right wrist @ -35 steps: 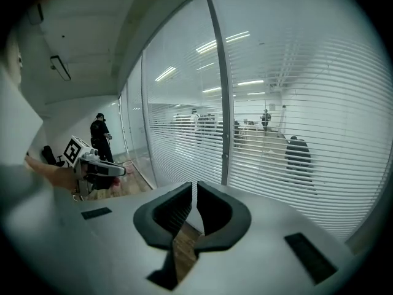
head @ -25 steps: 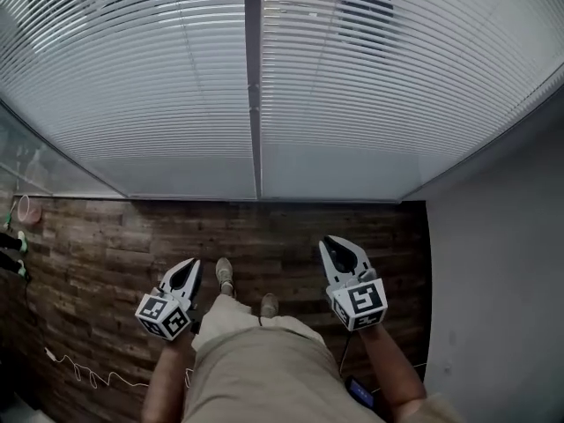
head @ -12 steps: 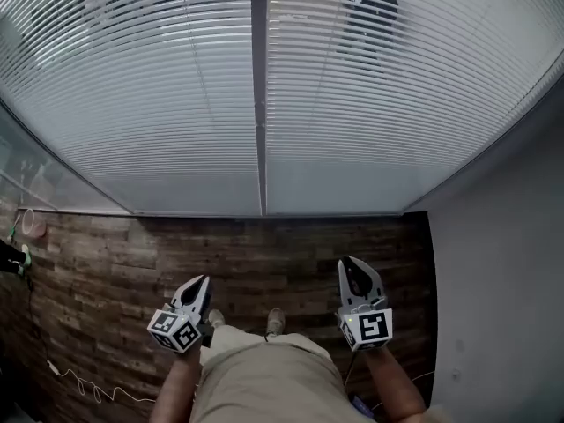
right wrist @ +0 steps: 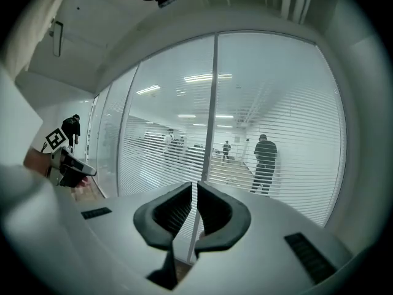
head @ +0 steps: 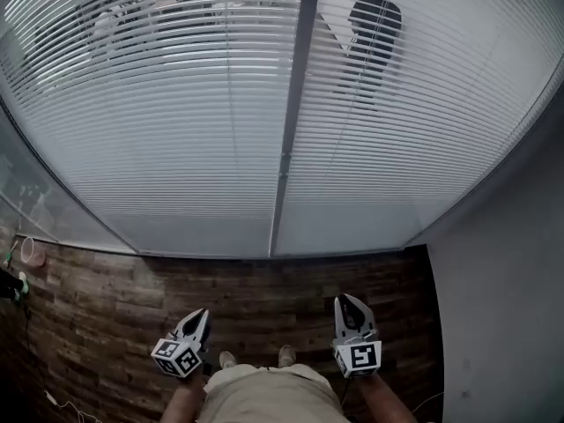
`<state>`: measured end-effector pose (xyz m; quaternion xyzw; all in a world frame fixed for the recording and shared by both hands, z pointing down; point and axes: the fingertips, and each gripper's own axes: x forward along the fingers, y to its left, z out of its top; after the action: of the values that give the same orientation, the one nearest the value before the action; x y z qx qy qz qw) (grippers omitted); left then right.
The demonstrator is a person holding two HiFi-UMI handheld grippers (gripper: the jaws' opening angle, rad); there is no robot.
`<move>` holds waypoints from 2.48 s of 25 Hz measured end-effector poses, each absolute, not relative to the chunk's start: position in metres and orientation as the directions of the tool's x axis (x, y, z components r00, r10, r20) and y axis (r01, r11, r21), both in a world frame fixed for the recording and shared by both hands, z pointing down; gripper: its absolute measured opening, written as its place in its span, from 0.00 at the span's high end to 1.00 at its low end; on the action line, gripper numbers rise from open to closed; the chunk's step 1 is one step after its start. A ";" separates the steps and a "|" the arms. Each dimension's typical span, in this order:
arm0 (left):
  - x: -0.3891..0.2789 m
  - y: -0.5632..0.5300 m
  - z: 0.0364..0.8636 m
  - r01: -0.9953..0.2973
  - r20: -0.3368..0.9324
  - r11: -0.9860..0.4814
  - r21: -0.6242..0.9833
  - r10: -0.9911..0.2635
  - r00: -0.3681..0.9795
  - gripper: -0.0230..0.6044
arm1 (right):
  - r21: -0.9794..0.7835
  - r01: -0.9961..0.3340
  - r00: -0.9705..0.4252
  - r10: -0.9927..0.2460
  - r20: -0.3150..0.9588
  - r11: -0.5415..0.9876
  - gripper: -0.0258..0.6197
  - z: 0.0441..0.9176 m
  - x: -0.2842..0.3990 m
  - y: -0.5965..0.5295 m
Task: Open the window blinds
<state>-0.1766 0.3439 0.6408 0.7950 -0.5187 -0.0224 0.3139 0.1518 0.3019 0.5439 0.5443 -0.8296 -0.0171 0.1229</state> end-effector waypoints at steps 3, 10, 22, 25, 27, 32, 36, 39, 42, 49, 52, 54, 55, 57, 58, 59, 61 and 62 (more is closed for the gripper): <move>-0.209 0.346 0.635 -0.823 0.237 -0.271 0.499 -0.871 0.431 0.95 | 0.180 -0.898 -0.371 -0.910 0.187 0.403 0.91 0.548 0.125 0.308; -0.243 0.346 0.642 -0.810 0.202 -0.305 0.500 -0.869 0.452 0.95 | 0.121 -0.909 -0.364 -0.903 0.230 0.398 0.91 0.578 0.082 0.321; -0.223 0.341 0.625 -0.711 0.141 -0.384 0.588 -0.818 0.558 0.95 | 0.047 -0.916 -0.384 -0.904 0.185 0.399 0.91 0.559 0.057 0.330; -0.213 0.338 0.627 -0.707 0.139 -0.398 0.584 -0.809 0.571 0.95 | 0.052 -0.919 -0.374 -0.907 0.196 0.390 0.91 0.561 0.062 0.329; -0.209 0.336 0.627 -0.706 0.137 -0.405 0.580 -0.806 0.575 0.95 | 0.048 -0.919 -0.375 -0.906 0.198 0.391 0.91 0.560 0.066 0.328; -0.196 0.331 0.597 -0.716 0.124 -0.407 0.567 -0.817 0.563 0.95 | 0.074 -0.905 -0.397 -0.895 0.202 0.418 0.91 0.537 0.083 0.323; -0.187 0.335 0.590 -0.721 0.125 -0.399 0.567 -0.823 0.554 0.95 | 0.081 -0.901 -0.402 -0.889 0.218 0.427 0.91 0.529 0.099 0.324; -0.180 0.341 0.592 -0.721 0.139 -0.390 0.572 -0.821 0.554 0.95 | 0.077 -0.900 -0.405 -0.888 0.218 0.430 0.91 0.534 0.105 0.324; -0.172 0.345 0.590 -0.719 0.141 -0.394 0.573 -0.816 0.560 0.95 | 0.067 -0.882 -0.439 -0.864 0.248 0.467 0.91 0.533 0.103 0.326; -0.161 0.354 0.579 -0.724 0.140 -0.398 0.563 -0.818 0.558 0.95 | 0.113 -0.852 -0.455 -0.830 0.322 0.511 0.91 0.529 0.123 0.341; -0.155 0.359 0.578 -0.723 0.150 -0.396 0.566 -0.813 0.563 0.95 | 0.111 -0.855 -0.448 -0.829 0.335 0.507 0.91 0.528 0.129 0.345; -0.153 0.365 0.575 -0.718 0.151 -0.404 0.567 -0.806 0.572 0.95 | 0.108 -0.856 -0.446 -0.828 0.340 0.505 0.91 0.522 0.129 0.351; -0.152 0.365 0.571 -0.717 0.156 -0.402 0.570 -0.803 0.575 0.95 | 0.105 -0.856 -0.446 -0.826 0.345 0.506 0.91 0.518 0.128 0.352; -0.153 0.355 0.556 -0.717 0.172 -0.389 0.578 -0.801 0.573 0.95 | 0.105 -0.849 -0.454 -0.816 0.358 0.518 0.91 0.507 0.124 0.343; -0.153 0.349 0.550 -0.719 0.172 -0.385 0.580 -0.804 0.569 0.95 | 0.115 -0.840 -0.462 -0.809 0.363 0.531 0.91 0.500 0.122 0.334; -0.153 0.345 0.546 -0.720 0.165 -0.381 0.580 -0.810 0.562 0.95 | 0.134 -0.827 -0.471 -0.803 0.365 0.546 0.91 0.490 0.121 0.326; -0.151 0.346 0.541 -0.723 0.153 -0.377 0.580 -0.820 0.551 0.95 | 0.175 -0.800 -0.487 -0.792 0.369 0.574 0.91 0.471 0.120 0.317; -0.149 0.350 0.540 -0.723 0.156 -0.377 0.579 -0.819 0.553 0.95 | 0.178 -0.791 -0.495 -0.783 0.376 0.585 0.91 0.470 0.121 0.321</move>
<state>-0.1487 0.3500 0.5403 0.8262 -0.4665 -0.0782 0.3061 0.1213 0.3209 0.4699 0.4553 -0.8645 0.0090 0.2126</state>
